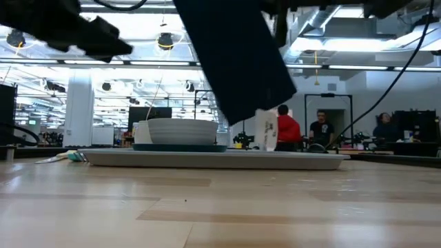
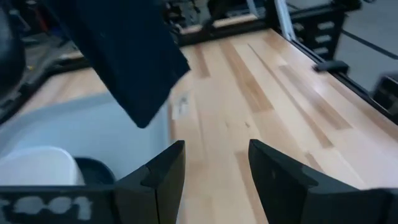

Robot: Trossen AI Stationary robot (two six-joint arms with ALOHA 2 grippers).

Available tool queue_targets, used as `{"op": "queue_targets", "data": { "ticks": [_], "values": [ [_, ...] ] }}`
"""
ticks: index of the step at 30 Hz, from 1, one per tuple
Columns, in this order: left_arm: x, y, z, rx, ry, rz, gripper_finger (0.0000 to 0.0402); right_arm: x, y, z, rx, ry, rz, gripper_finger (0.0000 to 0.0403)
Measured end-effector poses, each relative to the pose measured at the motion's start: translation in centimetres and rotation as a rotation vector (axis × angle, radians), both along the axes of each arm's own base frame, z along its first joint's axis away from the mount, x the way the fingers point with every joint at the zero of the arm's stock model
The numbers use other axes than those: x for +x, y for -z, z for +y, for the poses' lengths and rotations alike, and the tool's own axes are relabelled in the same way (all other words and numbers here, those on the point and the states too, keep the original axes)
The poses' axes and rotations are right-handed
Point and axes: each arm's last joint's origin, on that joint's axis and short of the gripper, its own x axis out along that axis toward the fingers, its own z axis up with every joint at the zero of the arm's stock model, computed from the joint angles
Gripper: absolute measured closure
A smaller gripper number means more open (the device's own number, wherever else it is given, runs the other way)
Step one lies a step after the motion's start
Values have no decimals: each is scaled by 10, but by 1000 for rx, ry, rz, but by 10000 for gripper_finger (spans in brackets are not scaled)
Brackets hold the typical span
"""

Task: Set up tray
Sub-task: Put the black napkin on the gray tray to the right of the black plate

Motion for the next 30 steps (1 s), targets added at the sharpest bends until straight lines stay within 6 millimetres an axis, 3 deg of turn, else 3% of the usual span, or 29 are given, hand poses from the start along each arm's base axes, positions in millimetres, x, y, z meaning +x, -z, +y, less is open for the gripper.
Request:
{"op": "queue_targets", "data": {
  "ticks": [10, 17, 21, 30],
  "values": [
    [-21, 26, -1, 36, -62, -69, 235, -5, 4, 40, 96, -163, -50, 399],
    [-21, 20, -1, 58, -61, -142, 235, -5, 50, 47, 166, 31, 191, 399],
    [-20, 17, -2, 103, -47, -171, 235, -13, 63, 32, 196, 105, 214, 401],
    [-20, 17, -2, 146, -38, -176, 235, -28, 104, -24, 248, 353, 344, 401]
  ]
}}
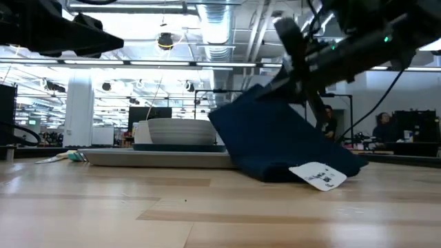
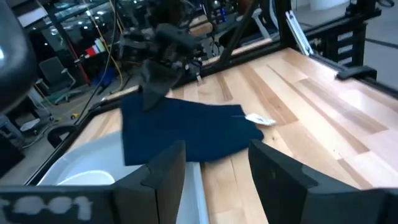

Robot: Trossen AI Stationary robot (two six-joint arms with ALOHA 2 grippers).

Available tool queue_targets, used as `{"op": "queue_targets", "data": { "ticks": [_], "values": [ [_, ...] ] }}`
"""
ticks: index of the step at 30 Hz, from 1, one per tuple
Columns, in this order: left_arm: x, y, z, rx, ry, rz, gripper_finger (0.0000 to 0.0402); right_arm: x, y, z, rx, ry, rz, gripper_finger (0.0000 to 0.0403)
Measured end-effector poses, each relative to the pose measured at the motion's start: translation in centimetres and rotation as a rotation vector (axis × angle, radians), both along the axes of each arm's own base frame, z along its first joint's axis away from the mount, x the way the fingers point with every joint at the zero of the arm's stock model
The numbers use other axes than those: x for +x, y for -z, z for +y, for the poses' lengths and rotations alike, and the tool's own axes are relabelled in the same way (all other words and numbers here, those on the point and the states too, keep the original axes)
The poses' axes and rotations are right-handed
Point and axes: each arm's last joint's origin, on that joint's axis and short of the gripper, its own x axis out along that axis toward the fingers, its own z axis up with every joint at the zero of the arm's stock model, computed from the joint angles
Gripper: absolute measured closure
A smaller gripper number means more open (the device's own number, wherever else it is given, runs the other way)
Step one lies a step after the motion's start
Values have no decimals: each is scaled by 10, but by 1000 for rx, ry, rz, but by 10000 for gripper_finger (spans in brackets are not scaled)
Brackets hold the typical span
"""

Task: Set up tray
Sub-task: Put the black napkin on the gray tray to the right of the black plate

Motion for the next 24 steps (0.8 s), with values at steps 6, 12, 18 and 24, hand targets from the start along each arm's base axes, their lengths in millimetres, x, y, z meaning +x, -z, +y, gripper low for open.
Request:
{"op": "queue_targets", "data": {
  "ticks": [6, 12, 18, 24],
  "values": [
    [0, 2, 0, 10, 0, 16, 235, -4, 9, -24, 0, 86, 42, 401],
    [0, 3, 0, 17, 0, 27, 235, -10, 20, -40, -15, 142, 167, 401],
    [0, 3, 0, 15, 0, 28, 235, -13, 24, -57, -19, 201, 226, 401],
    [0, 4, 0, 18, 0, 33, 235, -15, 24, -76, -32, 255, 243, 401]
  ]
}}
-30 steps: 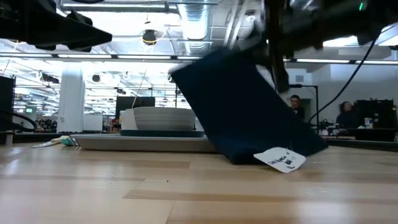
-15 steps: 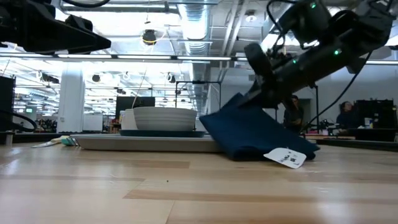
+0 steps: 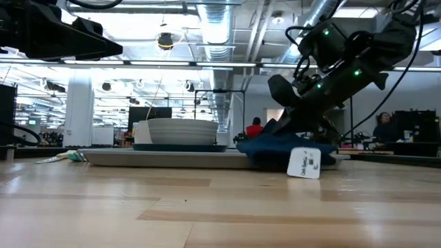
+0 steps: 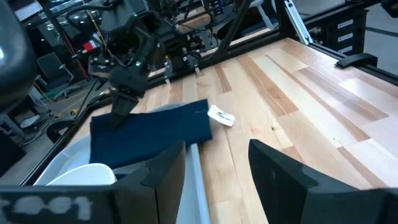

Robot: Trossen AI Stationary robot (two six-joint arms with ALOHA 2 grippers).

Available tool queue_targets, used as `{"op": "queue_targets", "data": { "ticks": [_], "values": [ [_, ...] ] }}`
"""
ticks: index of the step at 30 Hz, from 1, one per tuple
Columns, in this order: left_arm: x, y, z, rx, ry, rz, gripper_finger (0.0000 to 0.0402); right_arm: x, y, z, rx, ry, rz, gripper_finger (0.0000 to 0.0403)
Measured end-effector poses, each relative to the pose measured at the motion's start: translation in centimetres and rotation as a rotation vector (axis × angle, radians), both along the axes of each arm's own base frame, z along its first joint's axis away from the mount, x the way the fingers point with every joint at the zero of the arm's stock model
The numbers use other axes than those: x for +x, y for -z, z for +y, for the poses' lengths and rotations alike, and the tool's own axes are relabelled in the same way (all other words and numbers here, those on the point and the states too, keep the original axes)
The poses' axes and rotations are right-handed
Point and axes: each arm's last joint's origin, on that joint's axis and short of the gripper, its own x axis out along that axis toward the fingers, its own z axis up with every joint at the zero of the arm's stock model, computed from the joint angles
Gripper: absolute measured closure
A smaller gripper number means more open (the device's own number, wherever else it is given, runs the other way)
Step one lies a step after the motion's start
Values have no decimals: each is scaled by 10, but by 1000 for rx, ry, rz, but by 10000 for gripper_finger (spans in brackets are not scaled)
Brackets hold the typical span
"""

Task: Set up tray
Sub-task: Put the black napkin on the gray tray to the right of the black plate

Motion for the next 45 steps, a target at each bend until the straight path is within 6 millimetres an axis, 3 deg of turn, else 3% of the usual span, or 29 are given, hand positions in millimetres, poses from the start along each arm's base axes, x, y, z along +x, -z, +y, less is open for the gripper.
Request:
{"op": "queue_targets", "data": {
  "ticks": [21, 28, 45],
  "values": [
    [0, 1, 0, 4, -1, 12, 235, -11, 1, -57, 4, 31, 59, 401],
    [0, 1, 0, 4, -1, 11, 235, -15, 1, -67, 14, 41, 56, 401],
    [0, 1, 0, 4, -1, 11, 235, -12, -5, -77, -14, -122, 16, 401]
  ]
}}
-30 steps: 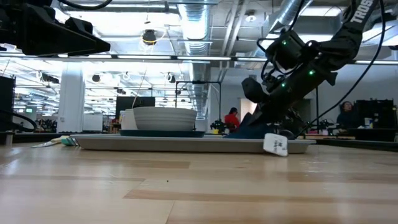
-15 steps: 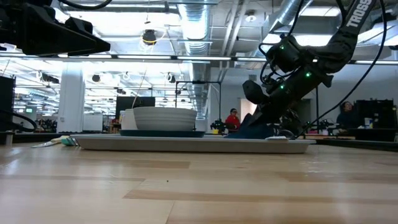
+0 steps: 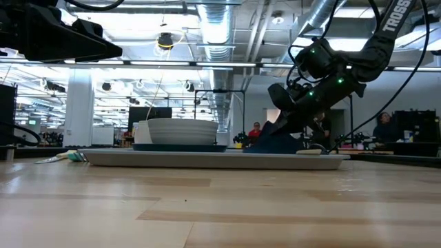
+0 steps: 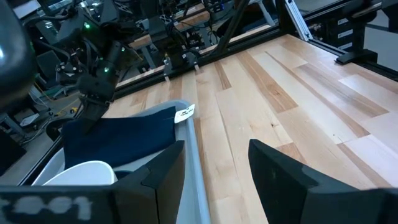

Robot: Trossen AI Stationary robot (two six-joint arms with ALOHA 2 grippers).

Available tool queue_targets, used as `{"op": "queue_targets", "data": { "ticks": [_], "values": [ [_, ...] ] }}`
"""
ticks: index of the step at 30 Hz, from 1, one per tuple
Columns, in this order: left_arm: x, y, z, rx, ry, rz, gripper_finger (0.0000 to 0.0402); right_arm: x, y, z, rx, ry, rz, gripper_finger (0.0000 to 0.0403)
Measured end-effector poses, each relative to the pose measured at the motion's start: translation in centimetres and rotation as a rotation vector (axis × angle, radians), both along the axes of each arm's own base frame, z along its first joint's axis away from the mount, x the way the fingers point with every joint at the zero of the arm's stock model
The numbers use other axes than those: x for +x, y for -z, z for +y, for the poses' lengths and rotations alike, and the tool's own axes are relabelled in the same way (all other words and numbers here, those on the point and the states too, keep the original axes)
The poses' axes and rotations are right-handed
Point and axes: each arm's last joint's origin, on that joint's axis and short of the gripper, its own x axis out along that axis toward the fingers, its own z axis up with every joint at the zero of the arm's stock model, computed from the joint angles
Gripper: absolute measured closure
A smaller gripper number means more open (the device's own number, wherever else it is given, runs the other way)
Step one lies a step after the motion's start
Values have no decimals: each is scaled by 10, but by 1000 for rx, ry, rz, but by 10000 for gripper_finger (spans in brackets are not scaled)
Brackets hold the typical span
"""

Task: Set up tray
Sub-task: Put the black napkin on the gray tray to the right of the black plate

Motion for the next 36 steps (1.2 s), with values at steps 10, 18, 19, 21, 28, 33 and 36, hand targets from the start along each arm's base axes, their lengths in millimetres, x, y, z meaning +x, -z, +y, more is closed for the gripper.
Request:
{"op": "queue_targets", "data": {
  "ticks": [10, 18, 19, 21, 28, 33, 36],
  "values": [
    [0, 0, 0, 0, 0, 0, 235, 0, 0, 1, 41, 125, -42, 401],
    [0, 0, 0, 0, 0, 0, 235, 13, -6, 6, 23, 111, -55, 401],
    [0, 0, 0, 1, 0, 0, 235, 18, -6, 6, 19, 97, -44, 401],
    [0, 0, 0, 1, 0, 0, 235, 26, -2, 5, 27, 88, -6, 401],
    [0, 0, 0, 1, 2, 4, 235, 49, 26, -9, 67, 108, 110, 401],
    [0, 3, 0, -2, 9, 25, 235, 50, 30, -14, 54, 140, 124, 401],
    [0, 3, 0, -2, 9, 29, 235, 46, 28, -17, 50, 174, 148, 401]
  ]
}}
